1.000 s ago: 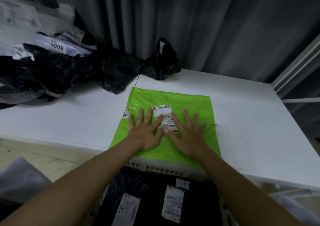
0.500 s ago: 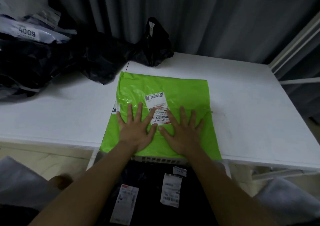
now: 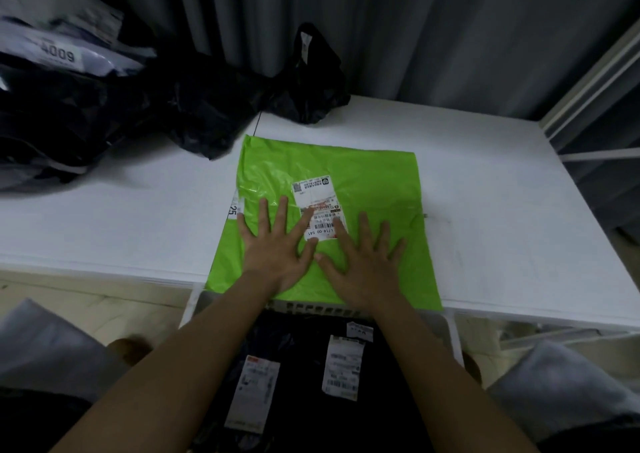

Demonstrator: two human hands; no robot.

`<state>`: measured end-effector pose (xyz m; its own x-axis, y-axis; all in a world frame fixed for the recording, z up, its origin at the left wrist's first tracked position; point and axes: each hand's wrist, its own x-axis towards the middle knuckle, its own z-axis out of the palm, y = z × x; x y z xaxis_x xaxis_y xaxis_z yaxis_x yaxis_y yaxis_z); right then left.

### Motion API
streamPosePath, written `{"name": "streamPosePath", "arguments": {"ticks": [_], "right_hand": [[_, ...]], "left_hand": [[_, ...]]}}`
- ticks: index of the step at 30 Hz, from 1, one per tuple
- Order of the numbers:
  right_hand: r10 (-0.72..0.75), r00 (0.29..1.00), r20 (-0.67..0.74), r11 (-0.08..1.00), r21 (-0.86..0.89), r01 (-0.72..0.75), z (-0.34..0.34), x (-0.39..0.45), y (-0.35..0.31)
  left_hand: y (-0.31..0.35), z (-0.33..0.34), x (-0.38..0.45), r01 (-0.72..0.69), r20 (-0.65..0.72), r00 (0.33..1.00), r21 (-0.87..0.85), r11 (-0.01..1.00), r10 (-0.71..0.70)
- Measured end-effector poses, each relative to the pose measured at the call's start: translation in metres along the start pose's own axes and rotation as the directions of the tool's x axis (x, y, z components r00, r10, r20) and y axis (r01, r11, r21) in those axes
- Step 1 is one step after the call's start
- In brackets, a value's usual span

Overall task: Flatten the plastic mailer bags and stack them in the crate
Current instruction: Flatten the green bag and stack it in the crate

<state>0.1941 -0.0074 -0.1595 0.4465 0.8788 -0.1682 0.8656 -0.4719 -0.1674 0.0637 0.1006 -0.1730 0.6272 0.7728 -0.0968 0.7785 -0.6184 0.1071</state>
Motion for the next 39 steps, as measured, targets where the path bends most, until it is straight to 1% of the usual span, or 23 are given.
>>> {"name": "streamPosePath", "arguments": {"ticks": [2, 4, 5, 7, 9, 10, 13, 15, 17, 19, 23, 25, 28, 30, 33, 35, 37, 39], "right_hand": [[-0.075, 0.994, -0.077, 0.997, 0.025, 0.077, -0.012, 0.026, -0.011], [-0.158, 0.981, -0.111, 0.987, -0.013, 0.158, -0.023, 0.062, -0.021], [-0.200, 0.975, -0.095, 0.979, -0.047, 0.197, -0.025, 0.080, -0.027], [-0.246, 0.969, -0.010, 0.964, -0.102, 0.244, -0.025, 0.111, -0.032], [-0.220, 0.973, 0.064, 0.968, -0.113, 0.226, -0.021, 0.129, -0.025], [-0.183, 0.981, 0.069, 0.977, -0.102, 0.189, -0.020, 0.135, -0.018], [-0.022, 0.999, 0.049, 0.996, -0.090, 0.026, -0.024, 0.142, 0.006], [0.098, 0.994, 0.039, 0.993, -0.063, -0.095, -0.027, 0.142, 0.017], [0.137, 0.990, 0.015, 0.990, -0.044, -0.136, -0.025, 0.139, 0.020], [0.124, 0.992, -0.003, 0.991, -0.040, -0.124, -0.021, 0.136, 0.019], [0.116, 0.992, -0.045, 0.993, -0.033, -0.117, -0.020, 0.142, 0.022], [0.112, 0.992, -0.065, 0.992, -0.044, -0.115, -0.019, 0.142, 0.022], [0.091, 0.991, -0.093, 0.994, -0.049, -0.096, -0.017, 0.142, 0.024], [0.084, 0.994, -0.068, 0.995, -0.046, -0.087, -0.018, 0.143, 0.025], [0.081, 0.996, 0.025, 0.996, -0.042, -0.080, -0.029, 0.136, 0.026], [0.015, 0.997, 0.078, 0.999, -0.035, -0.013, -0.031, 0.119, 0.019], [-0.071, 0.991, 0.111, 0.997, -0.019, 0.073, -0.024, 0.084, 0.014], [-0.111, 0.990, 0.091, 0.993, -0.034, 0.114, -0.011, 0.056, 0.012]], "left_hand": [[-0.002, -0.001, 0.001, 0.005, -0.008, 1.000, 0.008, 1.000, -0.005], [0.000, -0.002, 0.001, 0.004, 0.001, 1.000, 0.011, 1.000, -0.004], [0.000, -0.003, 0.001, 0.009, 0.006, 1.000, 0.010, 1.000, -0.009], [0.000, -0.004, 0.001, 0.010, 0.011, 1.000, 0.002, 1.000, -0.010], [0.000, -0.004, -0.001, 0.006, 0.007, 1.000, -0.006, 1.000, -0.006], [0.000, -0.005, 0.000, 0.002, 0.004, 1.000, -0.003, 1.000, -0.002], [-0.001, -0.005, 0.001, 0.002, 0.021, 1.000, -0.005, 1.000, -0.002], [0.000, -0.007, 0.001, 0.000, 0.037, 0.999, -0.008, 1.000, 0.001], [0.000, -0.009, -0.001, -0.004, 0.067, 0.998, 0.002, 1.000, 0.003], [0.000, -0.017, 0.001, -0.012, 0.097, 0.995, 0.029, 1.000, 0.009], [-0.007, -0.041, 0.055, -0.062, 0.011, 0.998, 0.069, 0.996, 0.062], [-0.015, -0.044, 0.086, -0.055, 0.063, 0.997, 0.044, 0.997, 0.053], [-0.031, -0.038, 0.110, 0.062, 0.189, 0.980, 0.035, 0.997, -0.068], [-0.036, -0.034, 0.112, 0.122, 0.200, 0.971, 0.046, 0.991, -0.129], [-0.035, -0.032, 0.109, 0.120, 0.179, 0.975, 0.061, 0.991, -0.129], [-0.037, -0.031, 0.108, 0.120, 0.139, 0.982, 0.080, 0.989, -0.130], [-0.036, -0.031, 0.108, 0.111, 0.120, 0.985, 0.084, 0.990, -0.121], [-0.036, -0.032, 0.107, 0.110, 0.113, 0.986, 0.083, 0.990, -0.119]]}}
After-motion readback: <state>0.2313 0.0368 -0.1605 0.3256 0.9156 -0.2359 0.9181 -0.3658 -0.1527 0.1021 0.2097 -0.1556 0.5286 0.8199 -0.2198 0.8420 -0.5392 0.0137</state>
